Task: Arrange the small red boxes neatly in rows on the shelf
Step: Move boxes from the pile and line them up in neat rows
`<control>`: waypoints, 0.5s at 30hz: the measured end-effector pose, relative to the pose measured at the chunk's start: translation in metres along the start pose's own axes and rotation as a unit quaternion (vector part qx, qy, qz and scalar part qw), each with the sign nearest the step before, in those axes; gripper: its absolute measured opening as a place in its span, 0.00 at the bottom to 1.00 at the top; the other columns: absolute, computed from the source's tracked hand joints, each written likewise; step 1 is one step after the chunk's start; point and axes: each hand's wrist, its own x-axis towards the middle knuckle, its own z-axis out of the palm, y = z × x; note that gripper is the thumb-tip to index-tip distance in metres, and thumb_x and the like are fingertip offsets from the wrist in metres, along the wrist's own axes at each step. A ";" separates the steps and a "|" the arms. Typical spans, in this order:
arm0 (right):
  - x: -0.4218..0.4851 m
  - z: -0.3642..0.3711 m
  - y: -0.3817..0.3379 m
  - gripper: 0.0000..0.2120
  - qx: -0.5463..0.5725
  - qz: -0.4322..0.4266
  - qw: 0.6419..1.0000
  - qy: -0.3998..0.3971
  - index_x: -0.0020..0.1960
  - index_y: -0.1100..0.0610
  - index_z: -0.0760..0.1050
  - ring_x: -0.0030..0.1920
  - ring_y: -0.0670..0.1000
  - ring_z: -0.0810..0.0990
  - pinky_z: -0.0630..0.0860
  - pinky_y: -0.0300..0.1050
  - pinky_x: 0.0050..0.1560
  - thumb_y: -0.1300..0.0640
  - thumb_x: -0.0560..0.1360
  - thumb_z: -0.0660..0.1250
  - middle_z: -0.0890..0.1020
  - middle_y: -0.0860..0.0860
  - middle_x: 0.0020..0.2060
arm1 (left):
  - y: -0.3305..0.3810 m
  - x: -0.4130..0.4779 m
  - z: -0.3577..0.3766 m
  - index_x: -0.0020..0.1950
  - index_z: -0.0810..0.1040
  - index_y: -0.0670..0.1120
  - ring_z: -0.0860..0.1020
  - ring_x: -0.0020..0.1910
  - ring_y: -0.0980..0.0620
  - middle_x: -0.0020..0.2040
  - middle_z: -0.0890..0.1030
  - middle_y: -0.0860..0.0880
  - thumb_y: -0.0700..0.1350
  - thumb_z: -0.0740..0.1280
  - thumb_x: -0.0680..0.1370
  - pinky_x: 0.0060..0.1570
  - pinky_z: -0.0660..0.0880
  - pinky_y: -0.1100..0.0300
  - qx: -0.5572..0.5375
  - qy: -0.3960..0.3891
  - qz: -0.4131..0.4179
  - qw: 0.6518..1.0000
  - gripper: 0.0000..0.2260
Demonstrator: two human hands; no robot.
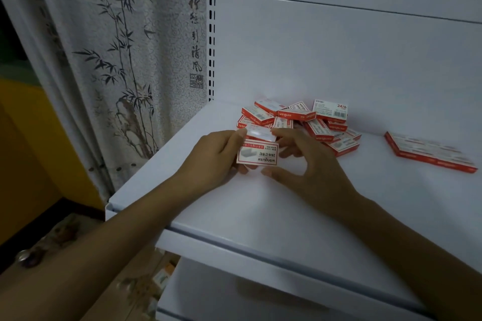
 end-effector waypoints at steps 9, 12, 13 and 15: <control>-0.004 0.001 0.007 0.24 -0.027 -0.014 0.999 -0.020 0.63 0.50 0.71 0.45 0.42 0.79 0.79 0.44 0.47 0.46 0.70 0.70 0.80 0.45 0.52 | 0.003 -0.002 0.002 0.48 0.81 0.45 0.82 0.37 0.46 0.40 0.84 0.47 0.52 0.53 0.81 0.44 0.79 0.49 -0.067 -0.042 0.000 0.997 0.19; -0.005 0.000 0.006 0.23 -0.028 -0.016 0.999 0.017 0.63 0.51 0.71 0.46 0.42 0.78 0.77 0.39 0.47 0.49 0.70 0.72 0.80 0.46 0.53 | 0.010 -0.005 0.003 0.51 0.80 0.44 0.82 0.39 0.46 0.43 0.84 0.46 0.54 0.56 0.78 0.43 0.80 0.52 -0.108 -0.042 -0.003 0.993 0.18; -0.005 0.000 0.004 0.24 -0.025 -0.017 0.999 0.028 0.62 0.52 0.72 0.46 0.43 0.79 0.78 0.38 0.46 0.49 0.69 0.72 0.81 0.47 0.53 | 0.011 -0.007 0.003 0.53 0.79 0.44 0.82 0.41 0.46 0.44 0.84 0.47 0.53 0.58 0.78 0.43 0.80 0.52 -0.119 -0.043 0.003 0.992 0.16; -0.004 0.000 0.001 0.24 -0.020 -0.019 0.999 0.039 0.61 0.54 0.73 0.46 0.44 0.80 0.79 0.41 0.45 0.47 0.69 0.72 0.81 0.48 0.52 | 0.014 -0.009 0.004 0.57 0.76 0.45 0.83 0.43 0.47 0.49 0.84 0.48 0.49 0.64 0.78 0.42 0.80 0.53 -0.120 -0.038 0.016 0.992 0.12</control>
